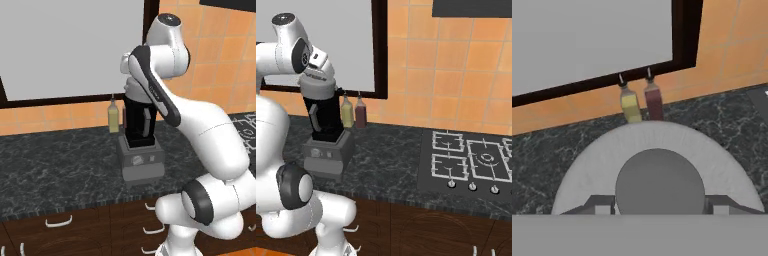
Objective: Close the lid blender by securely placing the lid on top.
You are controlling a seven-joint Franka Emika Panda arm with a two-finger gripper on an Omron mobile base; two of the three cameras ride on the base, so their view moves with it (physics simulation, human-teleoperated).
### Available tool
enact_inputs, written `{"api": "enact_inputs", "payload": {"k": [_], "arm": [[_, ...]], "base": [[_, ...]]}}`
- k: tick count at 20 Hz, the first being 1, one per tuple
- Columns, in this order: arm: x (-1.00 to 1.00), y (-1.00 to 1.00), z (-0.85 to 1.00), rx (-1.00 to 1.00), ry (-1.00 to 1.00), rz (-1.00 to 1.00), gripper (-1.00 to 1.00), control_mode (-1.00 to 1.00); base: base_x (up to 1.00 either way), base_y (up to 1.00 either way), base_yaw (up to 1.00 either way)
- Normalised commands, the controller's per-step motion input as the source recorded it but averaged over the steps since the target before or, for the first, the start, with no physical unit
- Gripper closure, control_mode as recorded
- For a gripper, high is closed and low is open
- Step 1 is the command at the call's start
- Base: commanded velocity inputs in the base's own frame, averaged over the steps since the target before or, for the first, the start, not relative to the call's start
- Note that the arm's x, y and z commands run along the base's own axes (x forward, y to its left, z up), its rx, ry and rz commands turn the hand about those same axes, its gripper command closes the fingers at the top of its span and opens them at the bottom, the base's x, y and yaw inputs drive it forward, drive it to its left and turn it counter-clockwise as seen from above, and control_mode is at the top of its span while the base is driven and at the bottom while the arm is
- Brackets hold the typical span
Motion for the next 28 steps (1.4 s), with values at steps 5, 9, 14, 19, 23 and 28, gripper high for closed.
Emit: {"api": "enact_inputs", "payload": {"k": [5, 9, 14, 19, 23, 28], "arm": [[0.52, 0.03, 0.0, -0.06, 0.21, 0.0, 1.0, -1.0], [0.44, 0.04, 0.0, -0.06, 0.16, 0.0, 1.0, -1.0], [0.33, 0.0, -0.03, -0.06, 0.15, 0.0, 1.0, -1.0], [-0.09, -0.04, -0.05, -0.02, -0.05, 0.0, 1.0, -1.0], [-0.11, 0.0, 0.0, 0.0, -0.16, 0.0, 1.0, -1.0], [0.0, 0.0, 0.0, 0.0, -0.06, 0.0, 1.0, -1.0]], "base": [[0.0, 0.0, 0.0], [0.0, 0.0, 0.0], [0.0, 0.0, 0.0], [0.0, 0.0, 0.0], [0.0, 0.0, 0.0], [0.0, 0.0, 0.0]]}}
